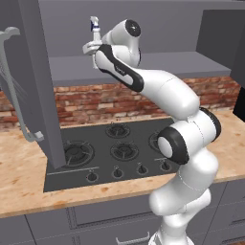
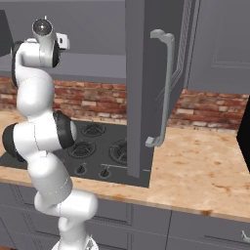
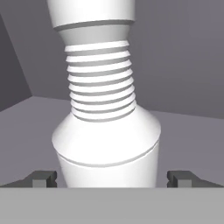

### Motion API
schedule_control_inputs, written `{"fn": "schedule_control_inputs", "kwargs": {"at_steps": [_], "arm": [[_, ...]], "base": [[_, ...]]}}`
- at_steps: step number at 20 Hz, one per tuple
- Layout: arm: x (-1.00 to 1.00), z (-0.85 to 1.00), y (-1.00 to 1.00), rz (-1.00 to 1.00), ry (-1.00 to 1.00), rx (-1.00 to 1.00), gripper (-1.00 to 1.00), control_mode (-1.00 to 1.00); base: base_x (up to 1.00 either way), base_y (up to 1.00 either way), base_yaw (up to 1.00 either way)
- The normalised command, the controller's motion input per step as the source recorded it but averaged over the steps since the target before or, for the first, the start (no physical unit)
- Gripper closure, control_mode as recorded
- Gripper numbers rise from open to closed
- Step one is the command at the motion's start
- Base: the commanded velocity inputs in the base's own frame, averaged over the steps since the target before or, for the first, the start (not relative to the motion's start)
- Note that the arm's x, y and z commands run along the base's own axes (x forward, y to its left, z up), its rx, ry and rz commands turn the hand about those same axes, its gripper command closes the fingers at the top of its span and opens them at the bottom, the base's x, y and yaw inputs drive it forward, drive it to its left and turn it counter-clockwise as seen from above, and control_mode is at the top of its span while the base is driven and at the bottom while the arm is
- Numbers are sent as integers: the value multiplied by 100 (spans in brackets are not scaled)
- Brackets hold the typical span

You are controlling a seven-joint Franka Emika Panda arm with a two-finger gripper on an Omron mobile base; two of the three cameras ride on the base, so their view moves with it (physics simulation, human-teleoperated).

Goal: Open the cabinet. Pick the spray and place it next to the sink. Then close the cabinet.

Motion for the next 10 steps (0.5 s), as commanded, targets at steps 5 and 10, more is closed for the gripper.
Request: {"fn": "schedule_control_inputs", "kwargs": {"at_steps": [5, 10], "arm": [[0, 0, 0, 0, 0, 0, 100, -100], [0, 0, 0, 0, 0, 0, 100, -100]], "base": [[0, 0, 0], [0, 0, 0]]}}
